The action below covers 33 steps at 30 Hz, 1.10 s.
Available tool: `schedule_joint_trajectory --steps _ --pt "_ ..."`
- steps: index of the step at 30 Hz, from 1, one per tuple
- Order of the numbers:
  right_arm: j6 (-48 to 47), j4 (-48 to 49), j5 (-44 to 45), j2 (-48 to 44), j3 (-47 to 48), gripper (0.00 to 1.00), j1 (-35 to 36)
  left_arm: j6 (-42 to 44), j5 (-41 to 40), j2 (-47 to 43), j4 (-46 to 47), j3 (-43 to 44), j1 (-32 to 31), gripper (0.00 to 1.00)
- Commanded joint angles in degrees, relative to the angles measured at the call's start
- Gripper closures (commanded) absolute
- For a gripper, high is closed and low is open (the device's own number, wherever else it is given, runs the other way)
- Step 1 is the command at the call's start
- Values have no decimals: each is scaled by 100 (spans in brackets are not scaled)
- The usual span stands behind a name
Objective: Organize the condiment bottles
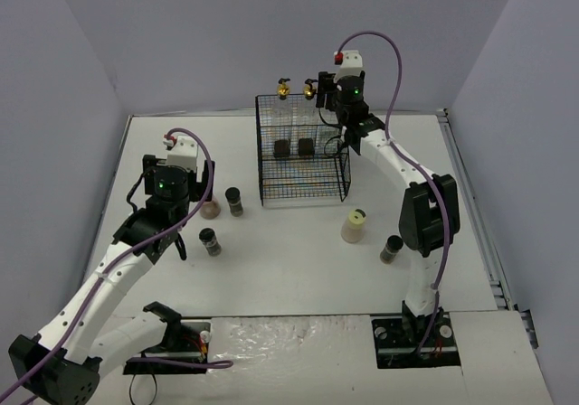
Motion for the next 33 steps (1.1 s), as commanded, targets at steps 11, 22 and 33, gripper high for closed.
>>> schedule_joint_trajectory --steps 11,22,33 --pt "31 364 -85 -2452 -1193 14 52 -60 71 102 243 279 69 3" --pt "404 -113 -345 -5116 -3791 0 52 -568 811 864 151 498 455 3" --pt "917 -493 -609 -6381 -5504 0 52 -857 2065 2412 -877 1585 1326 7"
